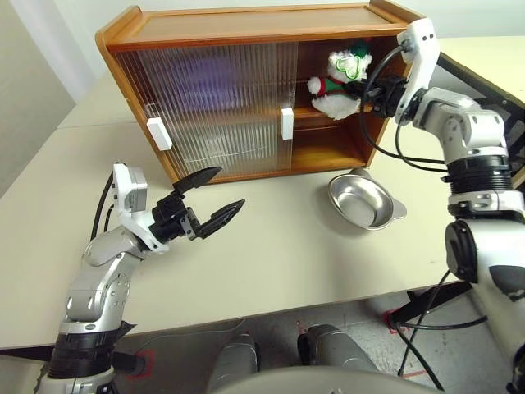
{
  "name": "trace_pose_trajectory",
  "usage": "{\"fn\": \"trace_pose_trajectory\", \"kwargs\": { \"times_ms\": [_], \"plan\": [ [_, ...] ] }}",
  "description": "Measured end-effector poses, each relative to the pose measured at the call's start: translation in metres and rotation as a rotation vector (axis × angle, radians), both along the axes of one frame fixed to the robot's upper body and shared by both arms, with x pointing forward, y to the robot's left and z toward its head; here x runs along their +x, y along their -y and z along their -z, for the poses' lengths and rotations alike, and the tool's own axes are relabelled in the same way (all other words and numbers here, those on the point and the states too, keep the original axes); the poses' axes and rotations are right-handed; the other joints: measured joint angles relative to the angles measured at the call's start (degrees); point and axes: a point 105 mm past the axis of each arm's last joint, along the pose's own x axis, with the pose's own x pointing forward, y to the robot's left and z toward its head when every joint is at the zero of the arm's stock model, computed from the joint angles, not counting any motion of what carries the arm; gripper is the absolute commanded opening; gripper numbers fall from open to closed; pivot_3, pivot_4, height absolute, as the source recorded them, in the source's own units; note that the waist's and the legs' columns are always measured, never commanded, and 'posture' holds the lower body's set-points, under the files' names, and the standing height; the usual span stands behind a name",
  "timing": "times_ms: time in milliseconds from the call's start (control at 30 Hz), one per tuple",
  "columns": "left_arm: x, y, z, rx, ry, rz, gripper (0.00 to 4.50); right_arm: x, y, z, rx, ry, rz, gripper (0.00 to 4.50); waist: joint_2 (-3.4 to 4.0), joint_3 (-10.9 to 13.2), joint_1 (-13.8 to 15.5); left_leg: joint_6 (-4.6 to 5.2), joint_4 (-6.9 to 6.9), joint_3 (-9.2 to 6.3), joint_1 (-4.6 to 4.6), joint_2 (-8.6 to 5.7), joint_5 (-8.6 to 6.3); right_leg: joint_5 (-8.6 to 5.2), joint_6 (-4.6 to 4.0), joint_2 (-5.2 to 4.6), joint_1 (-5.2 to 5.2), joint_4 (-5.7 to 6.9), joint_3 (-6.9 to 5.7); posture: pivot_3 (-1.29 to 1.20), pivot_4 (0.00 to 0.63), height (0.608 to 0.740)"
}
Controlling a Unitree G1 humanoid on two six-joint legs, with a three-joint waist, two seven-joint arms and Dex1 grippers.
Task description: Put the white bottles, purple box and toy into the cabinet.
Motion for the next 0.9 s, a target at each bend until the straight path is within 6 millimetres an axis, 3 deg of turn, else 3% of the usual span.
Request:
{"fn": "trace_pose_trajectory", "kwargs": {
  "times_ms": [300, 600, 633, 767, 900],
  "plan": [
    [0.0, 0.0, 0.001, 0.0, -0.002, -0.003, 4.5, 0.013, -0.011, -0.001, -0.033, 0.131, 0.04, 0.01, 0.01, 0.01, 0.19, 0.0, -0.02, -0.01, -0.02, 0.07, 0.0, 0.2, -0.35, 0.0, -0.05, 0.0, -0.01, -0.11, 0.0, 0.74],
    [-0.002, -0.002, 0.003, -0.002, -0.008, -0.015, 4.5, 0.021, -0.009, 0.004, -0.104, 0.188, 0.084, 0.01, 0.01, 0.01, 0.39, -0.02, -0.02, 0.0, -0.03, 0.08, -0.01, 0.31, -0.59, -0.01, -0.05, -0.01, -0.01, -0.1, 0.0, 0.74],
    [-0.002, -0.002, 0.003, -0.002, -0.007, -0.015, 4.5, 0.022, -0.007, 0.004, -0.112, 0.197, 0.099, 0.65, 0.01, 0.01, 0.41, -0.02, -0.02, 0.0, -0.03, 0.08, -0.01, 0.32, -0.6, -0.01, -0.05, -0.01, -0.01, -0.1, 0.0, 0.74],
    [-0.002, -0.002, 0.004, -0.003, -0.007, -0.023, 4.5, 0.024, -0.004, 0.006, -0.122, 0.211, 0.129, 1.89, 0.01, 0.01, 0.41, -0.02, -0.02, 0.0, -0.03, 0.1, -0.01, 0.33, -0.63, -0.01, -0.05, -0.01, -0.01, -0.1, 0.0, 0.74],
    [-0.001, -0.003, 0.004, -0.004, -0.007, -0.025, 4.5, 0.024, -0.006, 0.006, -0.11, 0.205, 0.12, 3.44, 0.01, 0.01, 0.39, -0.02, -0.03, 0.0, -0.03, 0.1, -0.01, 0.33, -0.63, -0.01, -0.06, -0.01, -0.01, -0.1, 0.0, 0.74]
  ]
}}
